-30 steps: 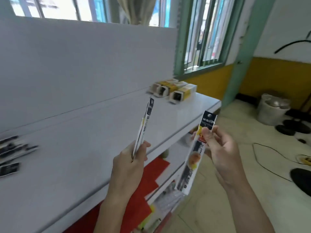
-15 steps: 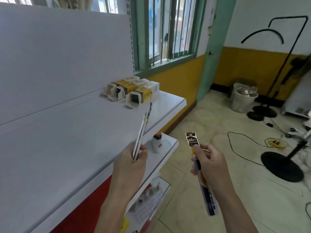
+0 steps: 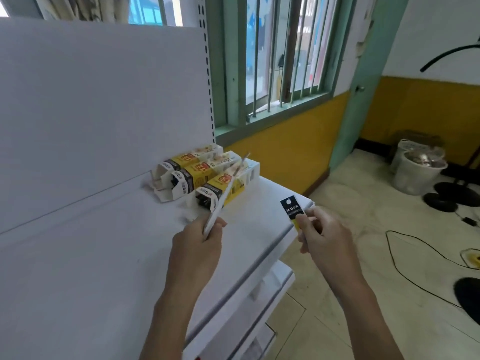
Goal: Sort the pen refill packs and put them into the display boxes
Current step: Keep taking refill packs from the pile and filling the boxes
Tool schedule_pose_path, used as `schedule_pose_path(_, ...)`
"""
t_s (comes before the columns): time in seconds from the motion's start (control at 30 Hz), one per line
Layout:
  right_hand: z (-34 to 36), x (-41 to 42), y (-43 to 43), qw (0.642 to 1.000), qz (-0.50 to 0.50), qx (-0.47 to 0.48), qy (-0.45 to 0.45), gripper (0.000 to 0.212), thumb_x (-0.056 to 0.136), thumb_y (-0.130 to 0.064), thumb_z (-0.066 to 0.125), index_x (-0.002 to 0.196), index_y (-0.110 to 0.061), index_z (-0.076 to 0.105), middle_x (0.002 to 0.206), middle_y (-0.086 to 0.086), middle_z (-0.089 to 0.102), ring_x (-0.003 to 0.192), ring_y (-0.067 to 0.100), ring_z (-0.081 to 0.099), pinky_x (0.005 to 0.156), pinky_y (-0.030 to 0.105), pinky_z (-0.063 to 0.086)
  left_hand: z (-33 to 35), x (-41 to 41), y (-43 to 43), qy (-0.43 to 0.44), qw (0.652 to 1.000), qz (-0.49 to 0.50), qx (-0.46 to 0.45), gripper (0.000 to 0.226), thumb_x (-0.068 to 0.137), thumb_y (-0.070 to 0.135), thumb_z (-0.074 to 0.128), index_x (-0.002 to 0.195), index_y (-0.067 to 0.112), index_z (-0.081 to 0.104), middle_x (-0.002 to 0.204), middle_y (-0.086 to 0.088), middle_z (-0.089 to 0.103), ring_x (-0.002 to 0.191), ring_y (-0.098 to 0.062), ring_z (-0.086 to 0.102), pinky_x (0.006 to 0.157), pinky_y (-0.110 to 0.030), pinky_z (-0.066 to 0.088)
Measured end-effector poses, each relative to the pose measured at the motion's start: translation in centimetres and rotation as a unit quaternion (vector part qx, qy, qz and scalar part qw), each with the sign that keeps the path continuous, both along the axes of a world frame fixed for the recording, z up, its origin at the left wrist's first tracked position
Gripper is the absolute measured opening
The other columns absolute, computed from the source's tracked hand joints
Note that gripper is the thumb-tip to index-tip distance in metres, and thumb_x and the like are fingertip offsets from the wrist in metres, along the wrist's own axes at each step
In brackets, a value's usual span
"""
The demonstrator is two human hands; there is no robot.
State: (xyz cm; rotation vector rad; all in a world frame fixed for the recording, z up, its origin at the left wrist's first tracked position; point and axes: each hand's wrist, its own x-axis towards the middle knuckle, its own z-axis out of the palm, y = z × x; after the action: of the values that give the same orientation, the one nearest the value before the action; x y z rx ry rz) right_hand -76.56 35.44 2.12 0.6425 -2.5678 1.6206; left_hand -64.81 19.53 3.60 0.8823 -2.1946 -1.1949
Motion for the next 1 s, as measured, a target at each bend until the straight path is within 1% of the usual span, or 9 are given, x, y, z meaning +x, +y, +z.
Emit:
schedule_pose_path(0.17,0.9,-5.3,-4.7,0.988,0.083,0.131,0.004,0.019,0.089,-0.042,0.054,0.096,-0.027,0.063,0.064,-0.006,0.064,0.062,0.016,0.060,0.066,0.040,0.054,0.7,-2.4,-2.8,-0.087,0.991,0.091,-0.052,0.018,0.090,0.027,0.051,0.085,0.018,0.064,0.068,-0.003,0.059,0.066,-0.018,0.056,0.057,-0.031,0.043)
schedule_pose_path(0.3,3.2,-9.1,-9.8,0.959,0.227,0.169,0.031,0.050,0.071,-0.042,0.074,0.116,-0.030,0.056,0.081,-0.015,0.059,0.070,0.002,0.055,0.062,0.019,0.046,0.5,-4.3,-4.0,-0.137,0.973,0.152,-0.109,0.021,0.090,0.014,0.045,0.087,0.016,0.065,0.074,-0.006,0.065,0.069,-0.024,0.060,0.061,-0.037,0.049)
schedule_pose_path(0.37,3.9,-10.6,-12.3,0.926,0.325,0.188,0.044,0.063,0.068,-0.030,0.079,0.124,-0.032,0.050,0.080,-0.020,0.052,0.068,-0.002,0.051,0.061,0.014,0.041,0.3,-5.1,-4.4,-0.137,0.966,0.195,-0.094,0.023,0.089,0.011,0.044,0.085,0.015,0.066,0.074,-0.007,0.066,0.070,-0.025,0.061,0.067,-0.042,0.052)
schedule_pose_path(0.43,3.9,-11.9,-14.3,0.896,0.394,0.197,0.058,0.070,0.069,-0.022,0.079,0.130,-0.032,0.045,0.095,-0.015,0.055,0.083,0.004,0.053,0.076,0.021,0.046,0.3,-5.7,-4.6,-0.119,0.964,0.223,-0.077,0.025,0.088,0.010,0.044,0.082,0.018,0.067,0.069,-0.006,0.067,0.069,-0.024,0.062,0.069,-0.043,0.053)
schedule_pose_path(0.53,4.0,-12.8,-16.9,0.843,0.470,0.233,0.122,0.072,0.068,-0.024,0.079,0.131,-0.031,0.045,0.111,-0.016,0.047,0.098,0.006,0.044,0.081,0.025,0.041,-0.3,-6.3,-5.1,-0.097,0.964,0.233,-0.079,0.024,0.084,0.007,0.048,0.081,0.021,0.067,0.069,-0.004,0.065,0.067,-0.022,0.061,0.065,-0.043,0.051)
schedule_pose_path(0.63,3.3,-13.0,-18.2,0.794,0.498,0.276,0.213,0.055,0.066,-0.028,0.078,0.117,-0.034,0.057,0.100,-0.023,0.048,0.098,0.005,0.048,0.076,0.020,0.035,-1.4,-6.3,-4.3,-0.089,0.965,0.231,-0.084,0.024,0.082,0.005,0.053,0.084,0.026,0.065,0.078,0.007,0.062,0.064,-0.011,0.056,0.054,-0.023,0.044)
schedule_pose_path(0.77,3.6,-13.6,-18.1,0.797,0.568,0.186,0.090,0.051,0.060,-0.021,0.083,0.106,-0.026,0.064,0.103,-0.005,0.068,0.098,0.018,0.061,0.089,0.041,0.048,-0.5,-6.3,-2.4,0.001,0.968,0.201,-0.150,0.033,0.067,0.021,0.065,0.096,0.035,0.063,0.097,0.024,0.061,0.078,0.003,0.059,0.055,-0.003,0.039)
schedule_pose_path(0.87,5.5,-14.1,-17.7,0.767,0.632,0.095,0.058,0.053,0.068,-0.005,0.078,0.114,-0.025,0.060,0.105,-0.001,0.068,0.096,0.016,0.064,0.089,0.040,0.050,1.9,-6.0,-1.2,0.067,0.947,0.186,-0.255,0.043,0.062,0.038,0.065,0.105,0.032,0.061,0.110,0.019,0.062,0.096,0.004,0.061,0.067,-0.003,0.044)
schedule_pose_path(1.0,5.9,-15.2,-17.1,0.696,0.707,-0.057,-0.117,0.059,0.059,-0.002,0.083,0.110,-0.023,0.061,0.101,0.001,0.070,0.092,0.021,0.068,0.086,0.039,0.054,4.7,-7.1,0.8,0.069,0.911,0.168,-0.369,0.046,0.066,0.043,0.070,0.108,0.026,0.064,0.124,0.018,0.057,0.104,0.004,0.059,0.076,-0.011,0.050)
